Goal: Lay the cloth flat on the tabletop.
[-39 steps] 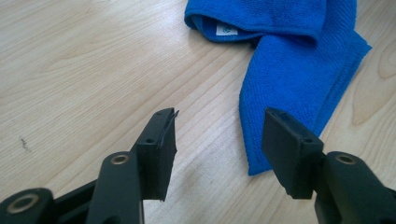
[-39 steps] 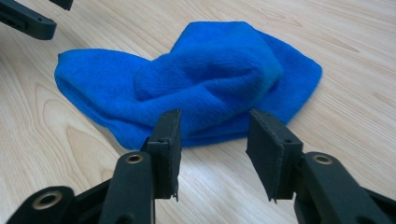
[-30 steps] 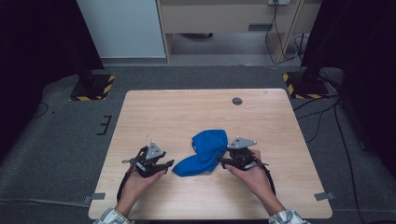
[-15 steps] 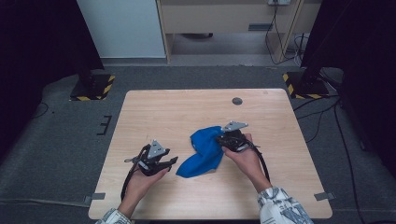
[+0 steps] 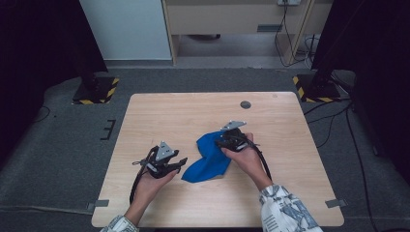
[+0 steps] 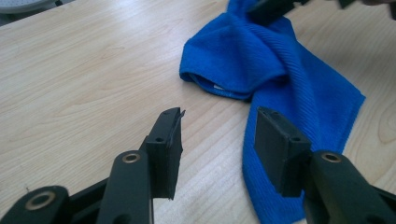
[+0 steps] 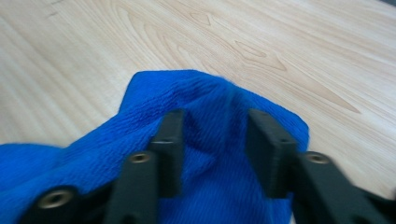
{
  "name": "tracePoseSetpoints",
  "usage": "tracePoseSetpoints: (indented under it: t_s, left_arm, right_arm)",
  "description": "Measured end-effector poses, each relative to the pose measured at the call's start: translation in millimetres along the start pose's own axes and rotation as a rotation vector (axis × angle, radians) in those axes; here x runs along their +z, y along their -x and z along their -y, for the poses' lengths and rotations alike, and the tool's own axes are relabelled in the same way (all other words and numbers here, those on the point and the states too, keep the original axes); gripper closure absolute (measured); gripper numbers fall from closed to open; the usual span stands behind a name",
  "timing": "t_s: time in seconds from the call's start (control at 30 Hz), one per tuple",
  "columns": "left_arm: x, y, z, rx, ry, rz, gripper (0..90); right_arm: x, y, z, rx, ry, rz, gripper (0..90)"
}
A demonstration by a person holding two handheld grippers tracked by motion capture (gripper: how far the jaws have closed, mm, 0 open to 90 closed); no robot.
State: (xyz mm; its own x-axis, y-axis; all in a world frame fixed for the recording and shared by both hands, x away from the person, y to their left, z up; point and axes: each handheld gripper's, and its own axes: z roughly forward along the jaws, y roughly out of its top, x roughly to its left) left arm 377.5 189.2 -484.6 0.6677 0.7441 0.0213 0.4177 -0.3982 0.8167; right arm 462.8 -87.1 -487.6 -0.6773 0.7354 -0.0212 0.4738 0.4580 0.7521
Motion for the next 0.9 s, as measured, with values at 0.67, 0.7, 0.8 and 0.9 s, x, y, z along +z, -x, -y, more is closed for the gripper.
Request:
tracePoseSetpoints:
  t_s: [0.67,0.7,0.8,0.9]
  left_arm:
    - [50.2,20.1,-22.5,0.014,-0.003,0.074,43.2]
    - [52.4,21.6,-21.3,0.014,-0.007,0.083,42.7]
    - [60.5,26.8,-18.4,0.033,-0.02,0.094,42.6]
    - [67.7,29.2,-20.4,0.023,-0.015,0.111,43.1]
  right_arm:
    - [-33.3,-25.3,68.9,0.027,0.022,-0.079,34.4]
    - [-32.1,-27.8,71.2,0.02,0.016,-0.084,34.8]
    - [-31.4,-35.3,75.6,0.004,0.005,-0.106,36.8]
    - [-31.5,-42.3,78.3,-0.007,0.006,-0.131,38.2]
